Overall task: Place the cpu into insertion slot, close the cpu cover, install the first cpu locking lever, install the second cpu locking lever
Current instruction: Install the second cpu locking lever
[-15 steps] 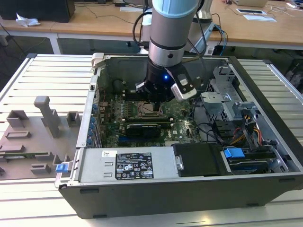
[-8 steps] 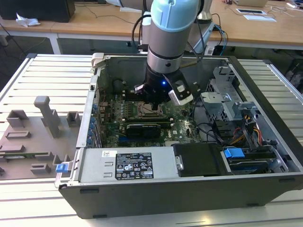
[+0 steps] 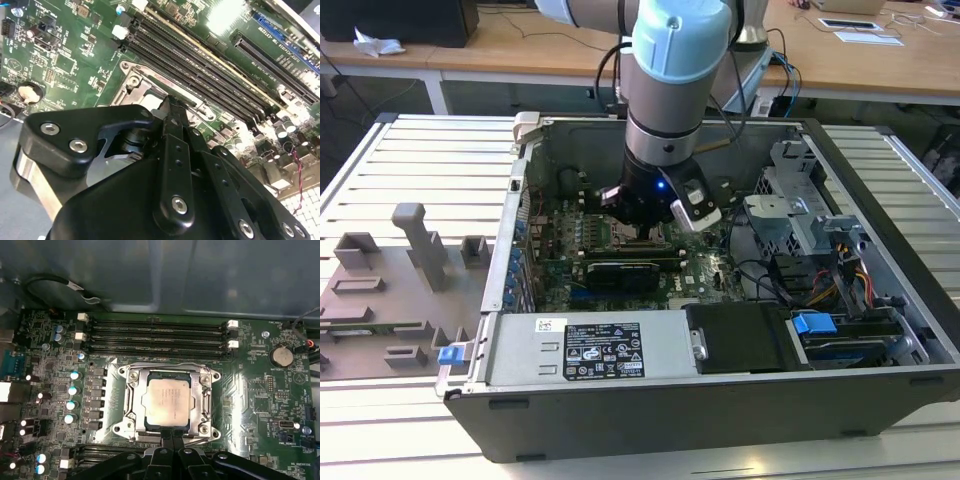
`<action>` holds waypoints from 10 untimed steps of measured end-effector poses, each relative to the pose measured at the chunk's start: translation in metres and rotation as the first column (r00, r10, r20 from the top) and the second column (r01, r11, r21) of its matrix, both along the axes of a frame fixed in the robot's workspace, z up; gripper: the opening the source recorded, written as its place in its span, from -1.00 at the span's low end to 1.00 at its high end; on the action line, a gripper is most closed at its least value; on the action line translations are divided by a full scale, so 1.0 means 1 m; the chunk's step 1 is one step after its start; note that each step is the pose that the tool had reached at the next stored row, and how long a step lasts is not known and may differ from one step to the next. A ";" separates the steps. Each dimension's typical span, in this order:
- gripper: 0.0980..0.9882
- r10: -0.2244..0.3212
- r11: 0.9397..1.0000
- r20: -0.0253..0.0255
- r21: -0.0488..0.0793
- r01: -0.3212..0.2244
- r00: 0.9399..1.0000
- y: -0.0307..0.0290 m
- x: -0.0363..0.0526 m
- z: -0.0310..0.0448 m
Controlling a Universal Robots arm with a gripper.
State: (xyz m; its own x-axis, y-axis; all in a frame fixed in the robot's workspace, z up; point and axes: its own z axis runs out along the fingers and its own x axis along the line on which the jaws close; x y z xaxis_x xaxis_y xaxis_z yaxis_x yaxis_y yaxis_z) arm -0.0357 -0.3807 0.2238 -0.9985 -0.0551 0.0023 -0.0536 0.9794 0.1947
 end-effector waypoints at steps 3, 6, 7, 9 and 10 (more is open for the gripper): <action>-0.98 0.000 1.000 0.002 0.000 0.000 1.000 -0.0040 -0.0035 -0.0001; -0.98 0.000 1.000 0.003 0.000 0.000 1.000 -0.0066 -0.0101 -0.0002; -0.98 0.000 1.000 0.003 0.000 0.000 1.000 -0.0072 -0.0147 -0.0003; -0.98 0.000 1.000 0.003 0.000 0.000 1.000 -0.0082 -0.0203 -0.0006; -0.98 0.001 1.000 0.003 0.000 -0.001 1.000 -0.0098 -0.0254 -0.0013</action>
